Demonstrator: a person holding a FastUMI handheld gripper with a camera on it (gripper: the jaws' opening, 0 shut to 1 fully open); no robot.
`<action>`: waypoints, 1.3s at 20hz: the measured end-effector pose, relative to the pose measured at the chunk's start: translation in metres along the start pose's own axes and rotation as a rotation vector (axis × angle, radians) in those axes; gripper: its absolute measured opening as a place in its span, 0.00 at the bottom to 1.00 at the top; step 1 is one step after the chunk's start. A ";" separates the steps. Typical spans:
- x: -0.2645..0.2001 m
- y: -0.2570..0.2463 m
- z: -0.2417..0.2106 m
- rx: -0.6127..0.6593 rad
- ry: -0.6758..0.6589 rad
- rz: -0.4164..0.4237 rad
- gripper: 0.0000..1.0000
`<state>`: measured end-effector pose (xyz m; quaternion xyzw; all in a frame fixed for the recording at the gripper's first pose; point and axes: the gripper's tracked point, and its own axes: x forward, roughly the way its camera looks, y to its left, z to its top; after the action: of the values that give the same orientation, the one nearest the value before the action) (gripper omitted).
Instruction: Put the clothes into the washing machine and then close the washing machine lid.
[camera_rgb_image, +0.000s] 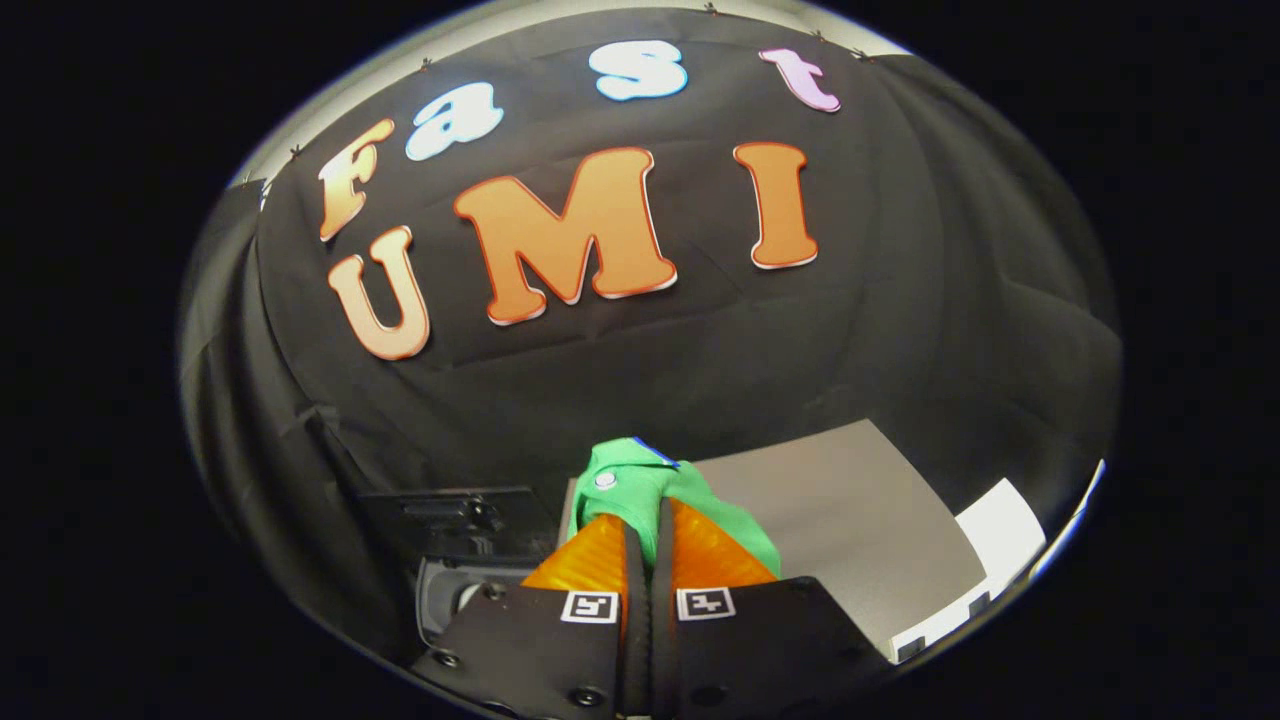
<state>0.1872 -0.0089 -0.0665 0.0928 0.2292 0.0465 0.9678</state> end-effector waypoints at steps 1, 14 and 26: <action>-0.004 0.008 0.004 -0.001 -0.015 0.015 0.08; -0.056 0.154 0.019 -0.013 -0.118 0.226 0.08; 0.025 0.269 -0.104 0.016 0.048 0.358 0.08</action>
<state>0.1497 0.2743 -0.1150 0.1385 0.2327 0.2183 0.9376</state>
